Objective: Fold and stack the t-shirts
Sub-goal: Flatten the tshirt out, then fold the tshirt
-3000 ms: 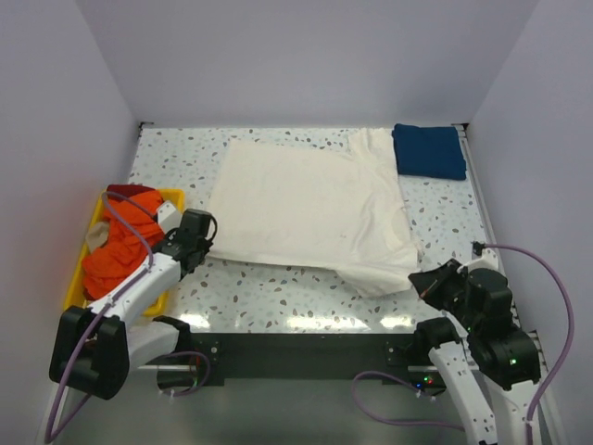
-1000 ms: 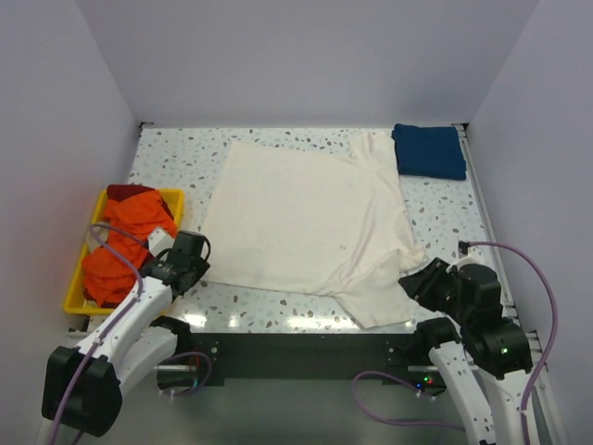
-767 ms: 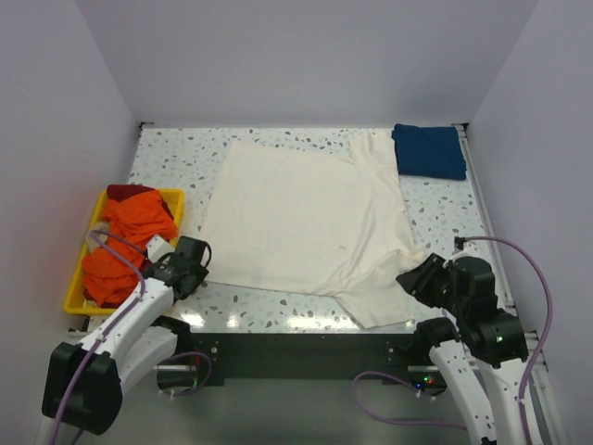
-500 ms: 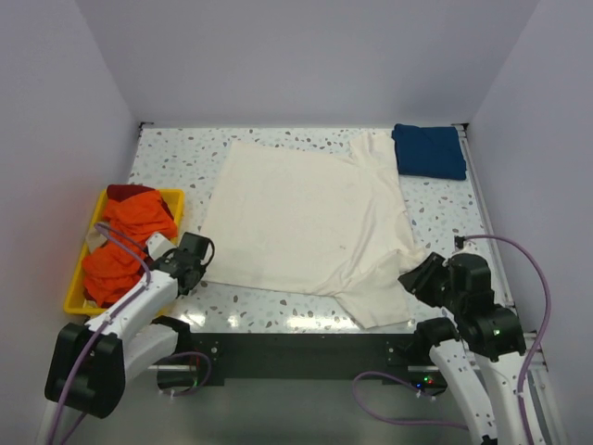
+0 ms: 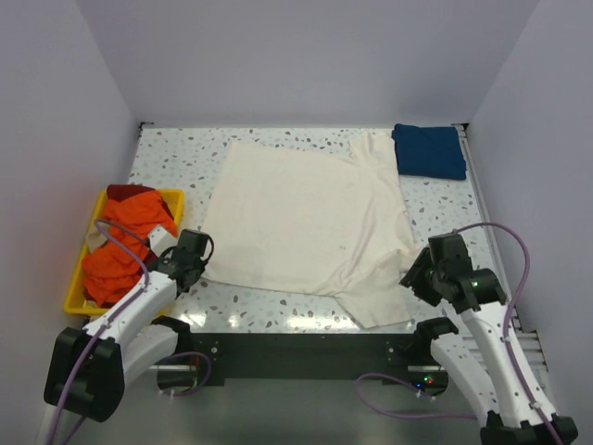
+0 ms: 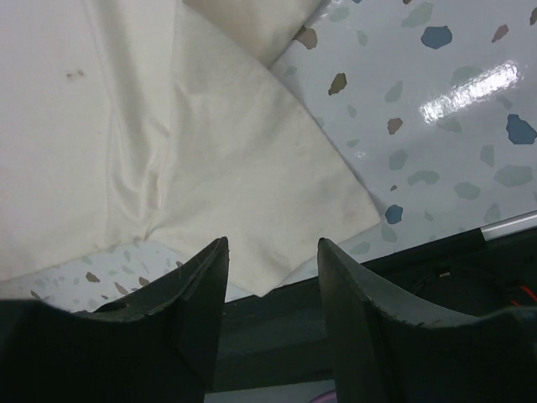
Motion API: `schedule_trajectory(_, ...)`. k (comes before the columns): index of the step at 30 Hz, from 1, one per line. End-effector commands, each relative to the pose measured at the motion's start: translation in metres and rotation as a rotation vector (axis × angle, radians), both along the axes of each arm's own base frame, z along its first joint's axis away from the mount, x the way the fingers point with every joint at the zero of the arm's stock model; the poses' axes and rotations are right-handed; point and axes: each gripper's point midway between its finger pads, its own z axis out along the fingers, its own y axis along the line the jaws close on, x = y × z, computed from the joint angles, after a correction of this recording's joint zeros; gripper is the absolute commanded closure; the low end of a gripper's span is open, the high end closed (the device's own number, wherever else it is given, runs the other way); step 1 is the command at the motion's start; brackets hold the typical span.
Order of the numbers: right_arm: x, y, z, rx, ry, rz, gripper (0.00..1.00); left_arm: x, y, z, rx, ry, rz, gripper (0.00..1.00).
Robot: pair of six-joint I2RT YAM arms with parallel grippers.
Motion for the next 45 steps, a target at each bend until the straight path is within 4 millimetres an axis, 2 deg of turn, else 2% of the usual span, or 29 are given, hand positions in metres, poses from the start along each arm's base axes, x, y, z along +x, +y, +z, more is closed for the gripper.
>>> schedule_trajectory(1, 0.005, 0.0, -0.023, -0.005, 0.087, -0.051, 0.5, 0.029, -0.009, 0.031, -0.016, -0.123, -0.036, 1.0)
schedule_trajectory(4, 0.012, 0.006, -0.043, 0.009, 0.144, -0.054, 0.52, 0.034, -0.013, 0.034, -0.025, -0.137, -0.061, 1.0)
schedule_trajectory(5, 0.02, 0.006, -0.045, 0.004, 0.13, -0.059, 0.53, 0.035, -0.014, 0.034, -0.029, -0.134, -0.067, 1.0)
schedule_trajectory(10, 0.035, -0.001, -0.066, -0.051, 0.15, -0.093, 0.53, 0.039, -0.02, 0.032, -0.042, -0.137, -0.104, 1.0)
schedule_trajectory(16, 0.035, -0.007, -0.094, -0.088, 0.194, -0.109, 0.53, 0.04, -0.022, 0.035, -0.044, -0.149, -0.117, 1.0)
schedule_trajectory(19, 0.055, -0.005, -0.094, -0.085, 0.111, -0.101, 0.53, 0.04, -0.023, 0.035, -0.05, -0.154, -0.123, 1.0)
schedule_trajectory(22, 0.061, -0.004, -0.098, -0.08, 0.077, -0.083, 0.52, 0.04, -0.022, 0.037, -0.046, -0.155, -0.127, 1.0)
schedule_trajectory(27, 0.055, -0.002, -0.115, -0.08, 0.122, -0.07, 0.53, 0.04, -0.022, 0.04, -0.045, -0.162, -0.125, 1.0)
schedule_trajectory(30, 0.053, 0.0, -0.122, -0.066, 0.129, -0.067, 0.62, 0.04, -0.022, 0.04, -0.042, -0.157, -0.125, 1.0)
schedule_trajectory(31, 0.052, 0.0, -0.122, -0.064, 0.13, -0.063, 0.75, 0.04, -0.021, 0.04, -0.041, -0.156, -0.123, 1.0)
schedule_trajectory(33, 0.051, 0.002, -0.12, -0.055, 0.126, -0.056, 0.9, 0.039, -0.02, 0.039, -0.036, -0.15, -0.123, 1.0)
schedule_trajectory(36, 0.048, 0.003, -0.111, -0.049, 0.122, -0.048, 1.0, 0.038, -0.02, 0.041, -0.033, -0.152, -0.122, 1.0)
schedule_trajectory(45, 0.03, 0.003, -0.05, -0.018, 0.022, -0.012, 1.0, 0.038, -0.017, 0.049, -0.021, -0.15, -0.113, 1.0)
